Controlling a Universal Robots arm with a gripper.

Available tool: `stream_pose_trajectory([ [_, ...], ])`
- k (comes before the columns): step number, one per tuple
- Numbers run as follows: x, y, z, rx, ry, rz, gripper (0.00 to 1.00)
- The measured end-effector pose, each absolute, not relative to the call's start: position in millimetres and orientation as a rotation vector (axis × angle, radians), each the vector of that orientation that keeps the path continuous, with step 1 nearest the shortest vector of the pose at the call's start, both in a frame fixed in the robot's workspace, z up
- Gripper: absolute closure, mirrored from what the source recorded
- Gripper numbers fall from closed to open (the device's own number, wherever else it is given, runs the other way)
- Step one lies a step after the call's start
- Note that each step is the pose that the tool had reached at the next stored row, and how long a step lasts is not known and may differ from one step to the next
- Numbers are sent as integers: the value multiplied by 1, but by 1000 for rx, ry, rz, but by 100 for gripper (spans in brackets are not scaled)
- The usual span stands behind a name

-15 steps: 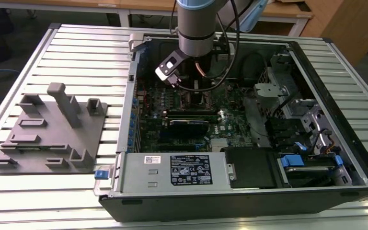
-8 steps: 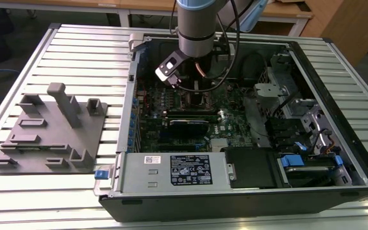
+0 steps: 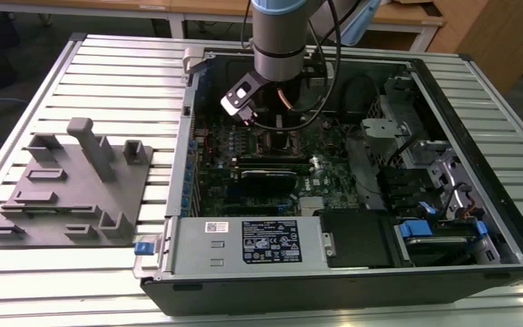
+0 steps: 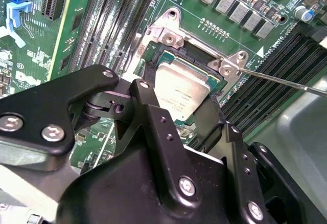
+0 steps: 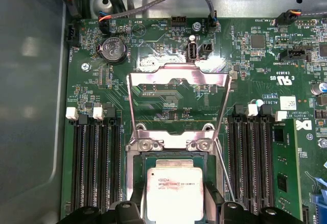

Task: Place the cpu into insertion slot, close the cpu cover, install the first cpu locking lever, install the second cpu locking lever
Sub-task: 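Place the cpu into insertion slot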

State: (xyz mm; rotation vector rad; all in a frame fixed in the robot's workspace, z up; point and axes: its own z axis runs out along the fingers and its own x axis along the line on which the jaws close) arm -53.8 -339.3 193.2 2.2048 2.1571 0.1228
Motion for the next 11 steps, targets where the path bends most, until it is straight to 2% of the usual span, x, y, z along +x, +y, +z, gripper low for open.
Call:
stream_pose_trajectory([
  [11,-53,-339,192,2205,2157,123,46],
])
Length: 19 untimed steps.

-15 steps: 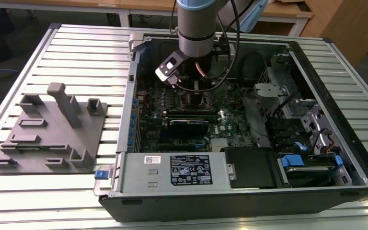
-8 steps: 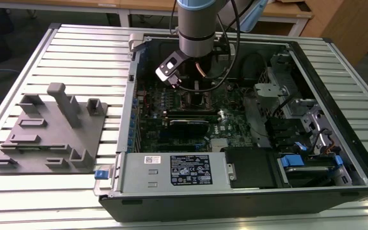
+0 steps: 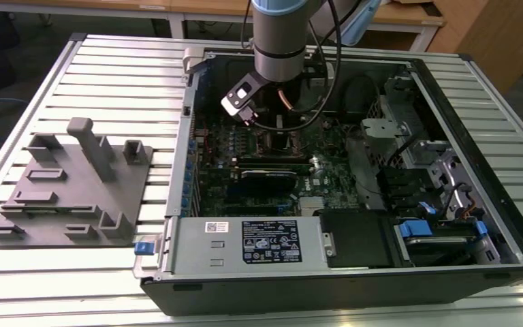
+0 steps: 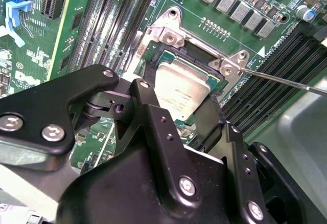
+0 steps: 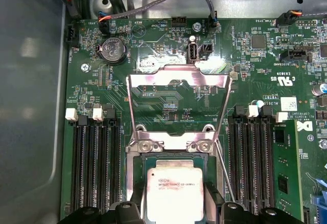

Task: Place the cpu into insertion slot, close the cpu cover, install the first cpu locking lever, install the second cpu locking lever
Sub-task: 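Place the cpu into insertion slot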

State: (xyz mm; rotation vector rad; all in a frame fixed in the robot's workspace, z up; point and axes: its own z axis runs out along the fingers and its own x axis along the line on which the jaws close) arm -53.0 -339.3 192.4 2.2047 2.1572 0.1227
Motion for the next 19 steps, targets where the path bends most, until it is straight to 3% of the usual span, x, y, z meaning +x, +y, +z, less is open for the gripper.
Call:
stream_pose_trajectory([
  [9,-53,-339,192,2205,2157,123,45],
  [10,-53,-339,192,2205,2157,123,39],
  [19,-53,-339,202,2205,2157,123,39],
])
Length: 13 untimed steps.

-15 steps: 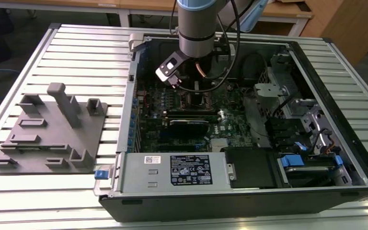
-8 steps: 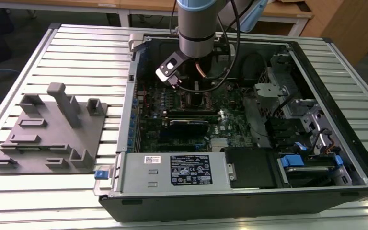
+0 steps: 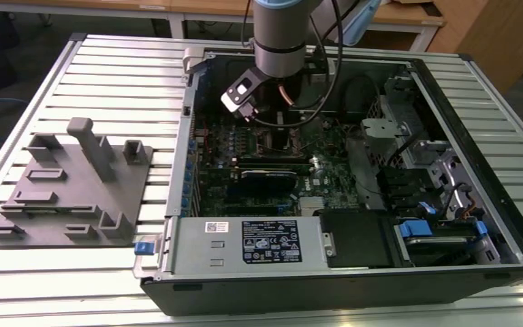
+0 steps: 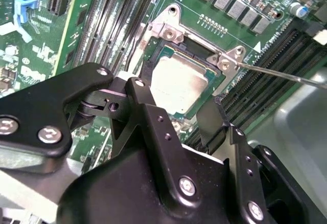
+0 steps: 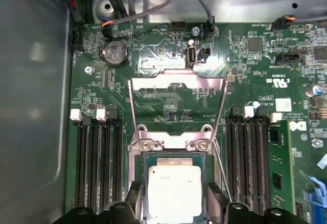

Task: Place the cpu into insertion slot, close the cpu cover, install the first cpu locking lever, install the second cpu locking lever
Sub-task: 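Place the cpu into insertion slot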

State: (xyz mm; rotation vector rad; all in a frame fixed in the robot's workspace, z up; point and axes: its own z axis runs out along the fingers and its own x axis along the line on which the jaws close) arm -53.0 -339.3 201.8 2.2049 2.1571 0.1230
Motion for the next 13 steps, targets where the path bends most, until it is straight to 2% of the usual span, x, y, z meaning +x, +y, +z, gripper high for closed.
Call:
stream_pose_trajectory([
  [10,-53,-339,208,2205,2157,123,39],
  [11,-53,-339,208,2205,2157,123,40],
  [12,-53,-339,208,2205,2157,123,47],
  [13,-53,-339,208,2205,2157,123,47],
])
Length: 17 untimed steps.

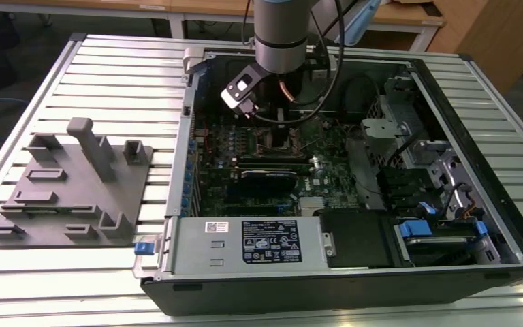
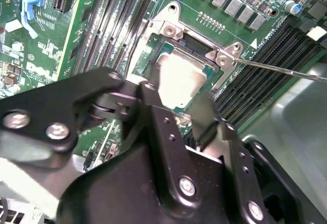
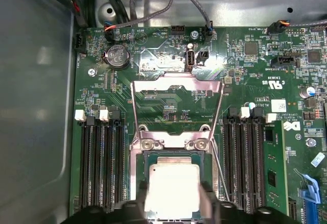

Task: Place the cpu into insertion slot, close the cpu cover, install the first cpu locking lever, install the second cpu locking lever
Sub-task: 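Place the cpu into insertion slot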

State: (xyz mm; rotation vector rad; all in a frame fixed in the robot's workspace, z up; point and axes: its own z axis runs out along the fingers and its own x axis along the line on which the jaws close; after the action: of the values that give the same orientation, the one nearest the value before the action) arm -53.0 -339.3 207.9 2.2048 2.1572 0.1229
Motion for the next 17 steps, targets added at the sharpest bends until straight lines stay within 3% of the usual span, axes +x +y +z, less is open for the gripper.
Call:
stream_pose_trajectory([
  [2,-53,-339,208,2205,2157,123,58],
  [6,-53,-339,208,2205,2157,123,70],
  [9,-53,-339,209,2205,2157,123,90],
  [13,-53,-339,209,2206,2158,121,90],
  [17,-51,-339,209,2234,2185,63,90],
])
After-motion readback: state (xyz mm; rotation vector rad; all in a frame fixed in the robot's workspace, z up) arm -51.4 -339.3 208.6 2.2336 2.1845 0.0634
